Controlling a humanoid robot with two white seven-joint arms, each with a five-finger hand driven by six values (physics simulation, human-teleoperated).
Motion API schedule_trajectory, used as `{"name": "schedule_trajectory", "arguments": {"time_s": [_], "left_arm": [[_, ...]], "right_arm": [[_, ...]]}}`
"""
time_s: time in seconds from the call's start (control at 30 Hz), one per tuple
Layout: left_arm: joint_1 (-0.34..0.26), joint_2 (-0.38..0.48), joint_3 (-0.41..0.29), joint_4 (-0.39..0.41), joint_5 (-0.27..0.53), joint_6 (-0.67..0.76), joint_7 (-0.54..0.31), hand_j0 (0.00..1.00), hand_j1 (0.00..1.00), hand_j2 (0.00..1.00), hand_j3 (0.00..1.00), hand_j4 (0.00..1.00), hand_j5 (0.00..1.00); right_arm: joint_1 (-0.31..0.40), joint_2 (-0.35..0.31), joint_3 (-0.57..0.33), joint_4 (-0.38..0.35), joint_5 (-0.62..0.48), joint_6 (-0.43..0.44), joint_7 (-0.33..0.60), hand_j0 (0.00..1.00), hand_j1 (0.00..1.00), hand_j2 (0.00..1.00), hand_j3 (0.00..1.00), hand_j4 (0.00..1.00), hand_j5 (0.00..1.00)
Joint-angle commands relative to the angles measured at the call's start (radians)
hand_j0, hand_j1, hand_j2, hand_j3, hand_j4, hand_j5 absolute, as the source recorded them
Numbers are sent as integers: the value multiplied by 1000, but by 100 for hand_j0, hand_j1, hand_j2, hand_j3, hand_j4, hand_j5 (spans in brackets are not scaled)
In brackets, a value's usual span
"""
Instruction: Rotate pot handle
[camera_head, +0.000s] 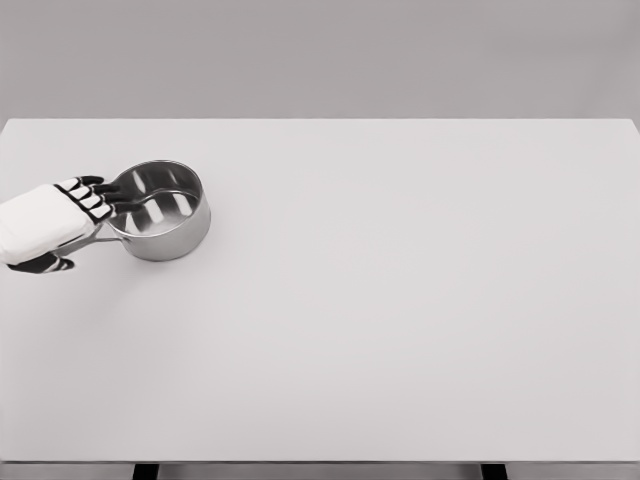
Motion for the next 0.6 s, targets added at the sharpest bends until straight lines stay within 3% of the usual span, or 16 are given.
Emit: {"name": "schedule_trajectory", "arguments": {"time_s": [0.0, 0.57], "left_arm": [[0, 1, 5, 0, -5, 2, 1, 100, 100, 100, 100, 100, 100], [-15, 2, 7, 33, -42, 2, -1, 100, 100, 100, 100, 100, 100]], "right_arm": [[0, 0, 0, 0, 0, 0, 1, 100, 100, 100, 100, 100, 100], [0, 0, 0, 0, 0, -1, 1, 100, 100, 100, 100, 100, 100]]}}
